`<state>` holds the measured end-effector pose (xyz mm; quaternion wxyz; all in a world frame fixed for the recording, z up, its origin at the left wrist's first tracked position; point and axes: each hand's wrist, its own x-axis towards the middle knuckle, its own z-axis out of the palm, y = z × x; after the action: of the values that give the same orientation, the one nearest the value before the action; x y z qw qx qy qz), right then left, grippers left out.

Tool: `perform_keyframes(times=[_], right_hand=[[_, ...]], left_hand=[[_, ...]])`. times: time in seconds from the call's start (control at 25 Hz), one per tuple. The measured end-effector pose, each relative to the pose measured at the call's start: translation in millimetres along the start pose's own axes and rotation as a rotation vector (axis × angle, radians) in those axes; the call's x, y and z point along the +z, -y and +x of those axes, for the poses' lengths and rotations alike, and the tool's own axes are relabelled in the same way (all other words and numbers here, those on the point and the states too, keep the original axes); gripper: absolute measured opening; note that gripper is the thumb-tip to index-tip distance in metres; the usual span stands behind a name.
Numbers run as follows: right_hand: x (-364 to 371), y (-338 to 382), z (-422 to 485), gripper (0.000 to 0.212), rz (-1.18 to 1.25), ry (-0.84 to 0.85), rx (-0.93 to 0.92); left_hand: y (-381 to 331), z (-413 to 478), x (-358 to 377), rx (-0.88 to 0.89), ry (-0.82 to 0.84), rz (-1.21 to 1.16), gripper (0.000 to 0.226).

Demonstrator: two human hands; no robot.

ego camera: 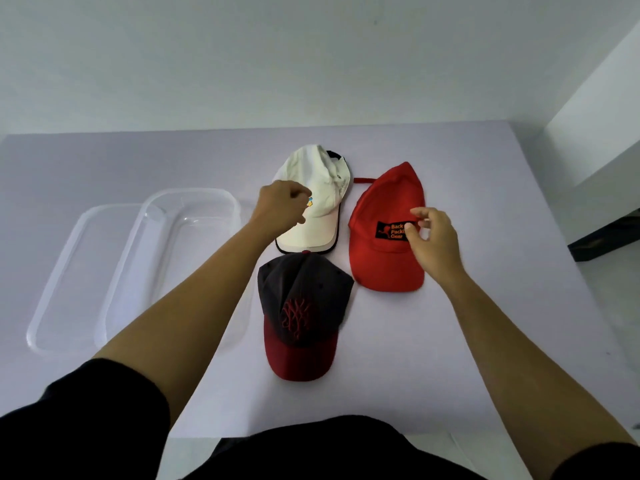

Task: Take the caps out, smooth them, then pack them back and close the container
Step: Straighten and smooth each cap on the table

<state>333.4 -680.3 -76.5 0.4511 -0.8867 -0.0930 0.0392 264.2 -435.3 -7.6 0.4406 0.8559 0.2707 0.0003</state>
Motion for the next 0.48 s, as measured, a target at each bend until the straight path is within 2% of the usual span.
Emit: perform_keyframes(times=[0.08, 0.2, 0.28, 0.36, 0.44, 0.48], right_hand=[[-1.9, -18.2, 6.8, 0.044, -0.074, 0.011, 0.08], [10.4, -42.2, -0.7, 0.081, -0.102, 0.166, 0.219], [18.7, -53.8, -4.6, 0.099, -0.097, 0.226, 0.235], [24.5, -62.0, -6.7, 0.109, -0.099, 0.266, 0.232], [25.7, -66.9, -6.4, 0.111, -0.07, 0.293, 0.23], [24.5, -69.1, -4.1, 0.107, -0.043, 0.284, 0.215]], left_hand=[[-9.0, 13.3, 23.8, -0.015, 0.192, 0.0, 0.028], [-8.9, 33.3, 61.9, -0.021, 0.398, 0.132, 0.032], [-11.9, 46.2, 85.5, -0.03, 0.407, 0.119, 0.042], [-19.2, 59.1, 104.3, -0.11, 0.41, -0.064, 0.059], [-23.7, 71.0, 118.9, -0.129, 0.42, -0.133, 0.065], [-22.6, 75.5, 124.6, -0.114, 0.417, -0.122, 0.059]])
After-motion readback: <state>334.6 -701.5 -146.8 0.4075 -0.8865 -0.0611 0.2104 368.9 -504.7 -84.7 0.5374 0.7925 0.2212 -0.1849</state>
